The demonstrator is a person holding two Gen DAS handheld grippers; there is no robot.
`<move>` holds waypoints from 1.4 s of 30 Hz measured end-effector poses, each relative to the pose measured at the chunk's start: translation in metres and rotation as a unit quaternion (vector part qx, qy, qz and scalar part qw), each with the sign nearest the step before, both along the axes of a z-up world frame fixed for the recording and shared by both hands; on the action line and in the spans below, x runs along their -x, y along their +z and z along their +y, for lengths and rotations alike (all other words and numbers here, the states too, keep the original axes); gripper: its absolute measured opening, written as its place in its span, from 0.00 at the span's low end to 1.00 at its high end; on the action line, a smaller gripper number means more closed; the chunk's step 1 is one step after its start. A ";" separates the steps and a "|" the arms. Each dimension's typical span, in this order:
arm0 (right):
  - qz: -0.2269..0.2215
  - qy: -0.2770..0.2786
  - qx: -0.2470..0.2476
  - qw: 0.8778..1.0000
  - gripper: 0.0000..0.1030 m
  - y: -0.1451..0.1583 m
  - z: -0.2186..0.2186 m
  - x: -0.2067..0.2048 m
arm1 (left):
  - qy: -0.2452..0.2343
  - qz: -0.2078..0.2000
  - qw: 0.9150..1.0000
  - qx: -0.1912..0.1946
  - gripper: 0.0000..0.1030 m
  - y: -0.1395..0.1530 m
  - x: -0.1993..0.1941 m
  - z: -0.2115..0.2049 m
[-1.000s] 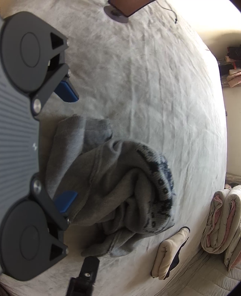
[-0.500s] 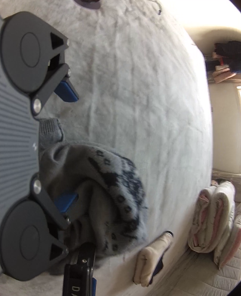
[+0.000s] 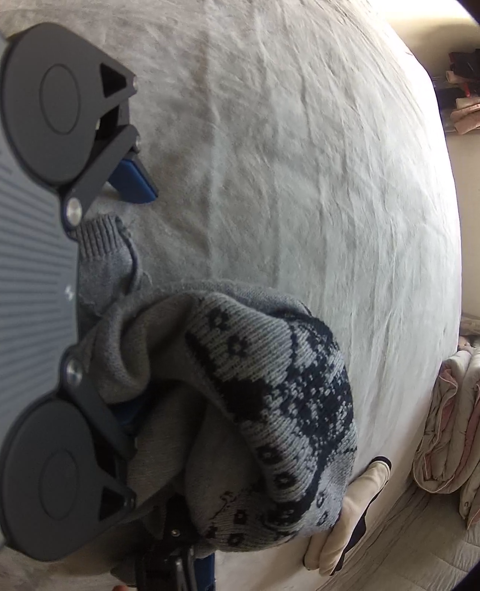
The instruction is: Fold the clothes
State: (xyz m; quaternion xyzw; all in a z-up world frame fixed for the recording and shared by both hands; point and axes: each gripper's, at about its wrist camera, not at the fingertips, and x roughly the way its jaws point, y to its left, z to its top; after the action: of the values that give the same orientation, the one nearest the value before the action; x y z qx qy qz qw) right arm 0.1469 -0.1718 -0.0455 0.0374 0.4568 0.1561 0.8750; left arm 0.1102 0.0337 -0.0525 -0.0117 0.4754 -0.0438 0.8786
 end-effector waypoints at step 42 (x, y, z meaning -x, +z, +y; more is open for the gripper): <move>-0.085 -0.024 -0.074 0.993 0.43 0.056 -0.026 0.047 | 0.055 -0.147 0.986 0.049 0.34 0.067 0.017 0.047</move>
State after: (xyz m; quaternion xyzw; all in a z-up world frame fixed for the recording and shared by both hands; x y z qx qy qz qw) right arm 0.1003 -0.1981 0.0103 0.0999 0.3672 0.1708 0.9089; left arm 0.0929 0.0803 0.0141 -0.0737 0.3369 -0.0201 0.9384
